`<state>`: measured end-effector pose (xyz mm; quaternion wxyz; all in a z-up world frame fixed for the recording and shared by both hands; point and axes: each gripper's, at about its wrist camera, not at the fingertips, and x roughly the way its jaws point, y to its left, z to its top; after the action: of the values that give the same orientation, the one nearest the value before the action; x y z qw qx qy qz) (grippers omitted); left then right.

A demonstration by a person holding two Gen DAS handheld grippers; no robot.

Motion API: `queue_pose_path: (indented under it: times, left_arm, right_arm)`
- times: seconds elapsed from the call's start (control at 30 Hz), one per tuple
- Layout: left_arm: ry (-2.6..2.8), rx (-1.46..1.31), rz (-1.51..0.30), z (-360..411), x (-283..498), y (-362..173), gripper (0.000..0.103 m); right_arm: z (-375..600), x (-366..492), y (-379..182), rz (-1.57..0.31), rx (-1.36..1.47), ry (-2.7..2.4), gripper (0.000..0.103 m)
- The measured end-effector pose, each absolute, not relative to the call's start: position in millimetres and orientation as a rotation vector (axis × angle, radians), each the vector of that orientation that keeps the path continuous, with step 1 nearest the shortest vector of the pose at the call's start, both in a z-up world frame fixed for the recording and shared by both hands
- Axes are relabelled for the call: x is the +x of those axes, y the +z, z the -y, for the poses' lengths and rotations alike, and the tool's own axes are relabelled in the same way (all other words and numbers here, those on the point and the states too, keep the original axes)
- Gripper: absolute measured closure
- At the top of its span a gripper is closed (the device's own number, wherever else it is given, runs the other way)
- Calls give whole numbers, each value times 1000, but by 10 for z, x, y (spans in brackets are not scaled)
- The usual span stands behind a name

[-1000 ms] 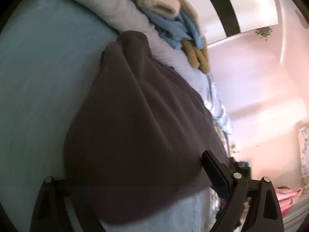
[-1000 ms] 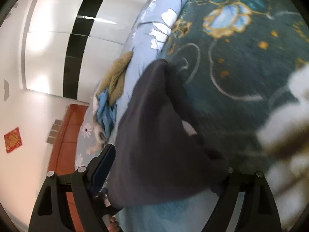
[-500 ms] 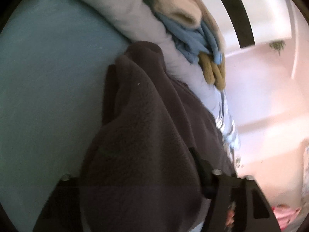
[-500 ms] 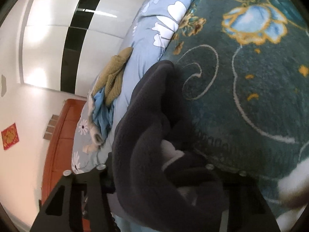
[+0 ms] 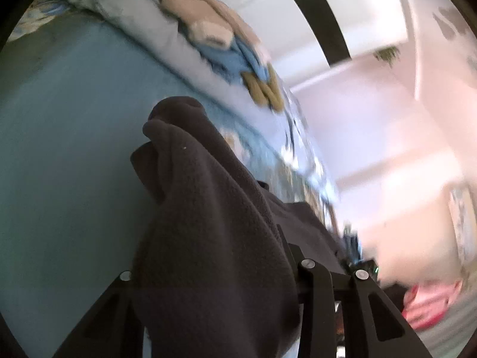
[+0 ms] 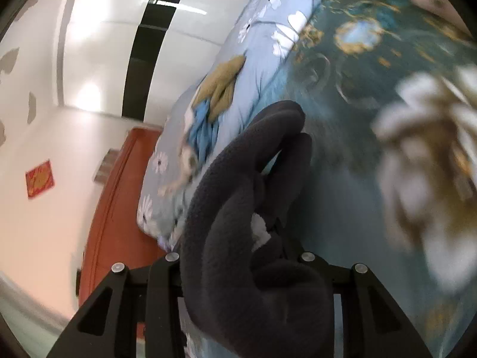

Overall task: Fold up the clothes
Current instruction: 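Lift the folded hoodie with both grippers and carry it toward the pink stack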

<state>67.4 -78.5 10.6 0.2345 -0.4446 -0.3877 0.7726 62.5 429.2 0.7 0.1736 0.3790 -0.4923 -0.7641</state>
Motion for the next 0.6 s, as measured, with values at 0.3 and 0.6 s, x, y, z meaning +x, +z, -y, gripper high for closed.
queue_pose_path:
  times: [0.3, 0.6]
  left_arm:
    - [1966, -1317, 1245, 834, 1137, -648, 55]
    - [1981, -1262, 1218, 783, 1136, -627, 46]
  right_arm:
    - [-4176, 1262, -425, 1423, 1198, -2194, 53]
    - [-4142, 1235, -576, 1440, 1212, -2163, 45]
